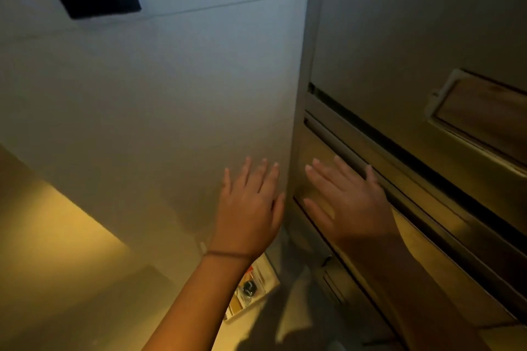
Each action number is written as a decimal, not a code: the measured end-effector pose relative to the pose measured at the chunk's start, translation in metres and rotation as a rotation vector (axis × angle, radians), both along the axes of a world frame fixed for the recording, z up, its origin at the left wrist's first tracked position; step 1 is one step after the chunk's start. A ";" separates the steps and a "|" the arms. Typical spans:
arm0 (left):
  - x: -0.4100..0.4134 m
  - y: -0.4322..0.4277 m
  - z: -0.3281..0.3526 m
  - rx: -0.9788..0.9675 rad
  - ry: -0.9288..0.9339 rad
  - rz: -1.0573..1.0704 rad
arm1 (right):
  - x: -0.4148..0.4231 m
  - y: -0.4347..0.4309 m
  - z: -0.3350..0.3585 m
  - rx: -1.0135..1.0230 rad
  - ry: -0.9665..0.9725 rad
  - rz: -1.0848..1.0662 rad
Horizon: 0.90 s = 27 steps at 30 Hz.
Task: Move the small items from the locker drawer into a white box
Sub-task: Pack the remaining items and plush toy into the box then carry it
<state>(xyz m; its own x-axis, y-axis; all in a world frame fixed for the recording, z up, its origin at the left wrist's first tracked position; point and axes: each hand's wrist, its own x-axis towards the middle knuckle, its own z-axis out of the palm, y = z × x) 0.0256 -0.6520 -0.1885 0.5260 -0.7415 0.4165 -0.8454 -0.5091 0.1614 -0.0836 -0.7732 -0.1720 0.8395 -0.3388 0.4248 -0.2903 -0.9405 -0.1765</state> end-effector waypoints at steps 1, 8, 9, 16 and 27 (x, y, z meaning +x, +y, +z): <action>-0.003 0.003 0.003 -0.016 -0.017 -0.037 | -0.007 0.007 0.001 0.012 -0.002 -0.040; -0.049 0.002 0.020 -0.084 0.001 -0.331 | -0.066 0.046 0.011 0.025 0.058 -0.322; -0.058 0.001 0.022 -0.089 -0.001 -0.376 | -0.079 0.049 0.013 0.027 0.069 -0.363; -0.147 -0.006 0.034 -0.081 0.034 -0.662 | -0.187 0.078 0.022 0.024 -0.013 -0.606; -0.383 0.011 0.046 -0.115 0.051 -1.008 | -0.419 0.152 0.034 0.032 -0.011 -0.946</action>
